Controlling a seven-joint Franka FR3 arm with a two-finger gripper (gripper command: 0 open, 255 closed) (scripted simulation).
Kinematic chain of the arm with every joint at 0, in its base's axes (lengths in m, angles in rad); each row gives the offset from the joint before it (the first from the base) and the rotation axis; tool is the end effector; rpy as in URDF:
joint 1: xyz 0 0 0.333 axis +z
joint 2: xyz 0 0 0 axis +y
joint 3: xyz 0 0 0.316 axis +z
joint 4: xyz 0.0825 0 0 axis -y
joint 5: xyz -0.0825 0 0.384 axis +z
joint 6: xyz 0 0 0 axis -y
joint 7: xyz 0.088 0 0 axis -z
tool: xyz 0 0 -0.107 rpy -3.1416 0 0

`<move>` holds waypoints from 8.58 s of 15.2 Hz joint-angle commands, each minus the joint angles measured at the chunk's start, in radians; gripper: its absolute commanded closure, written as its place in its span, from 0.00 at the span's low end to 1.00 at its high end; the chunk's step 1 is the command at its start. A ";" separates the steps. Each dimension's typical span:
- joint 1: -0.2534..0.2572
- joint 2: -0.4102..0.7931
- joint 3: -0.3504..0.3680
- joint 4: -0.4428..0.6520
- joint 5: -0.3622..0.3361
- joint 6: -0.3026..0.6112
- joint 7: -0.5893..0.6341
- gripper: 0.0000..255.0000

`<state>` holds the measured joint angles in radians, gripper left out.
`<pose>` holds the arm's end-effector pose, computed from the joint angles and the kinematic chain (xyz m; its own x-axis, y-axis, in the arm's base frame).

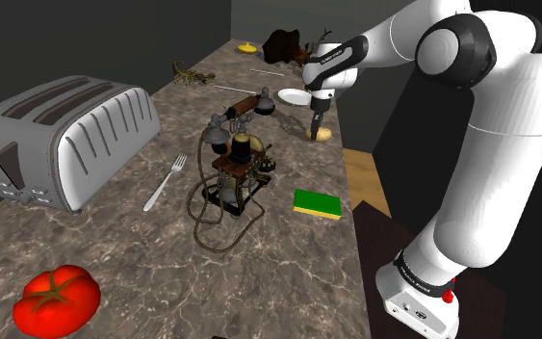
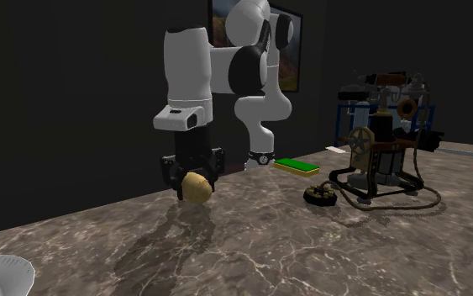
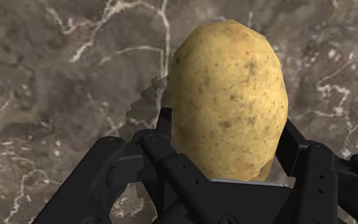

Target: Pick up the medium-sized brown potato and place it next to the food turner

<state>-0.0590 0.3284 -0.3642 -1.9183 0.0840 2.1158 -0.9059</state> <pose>0.5570 -0.2359 0.3240 0.8958 0.4323 -0.1036 0.4289 -0.9017 -0.0537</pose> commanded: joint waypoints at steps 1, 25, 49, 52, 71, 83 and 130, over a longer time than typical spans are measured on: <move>0.000 0.000 0.000 0.000 0.000 0.000 0.000 1.00; 0.012 -0.107 -0.015 0.124 -0.045 -0.224 0.023 1.00; 0.152 -0.746 0.166 -0.486 -0.175 -0.241 0.407 1.00; 0.170 -0.835 0.213 -0.562 -0.158 -0.256 0.468 1.00; 0.420 -1.233 0.588 -0.807 0.153 -0.391 0.902 1.00; 0.584 -1.205 0.880 -0.726 0.403 -0.382 1.211 1.00; 0.289 -0.663 1.757 -0.465 0.499 0.126 1.686 1.00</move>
<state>0.2300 -0.3374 1.3856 -2.3796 0.5834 2.2443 0.7794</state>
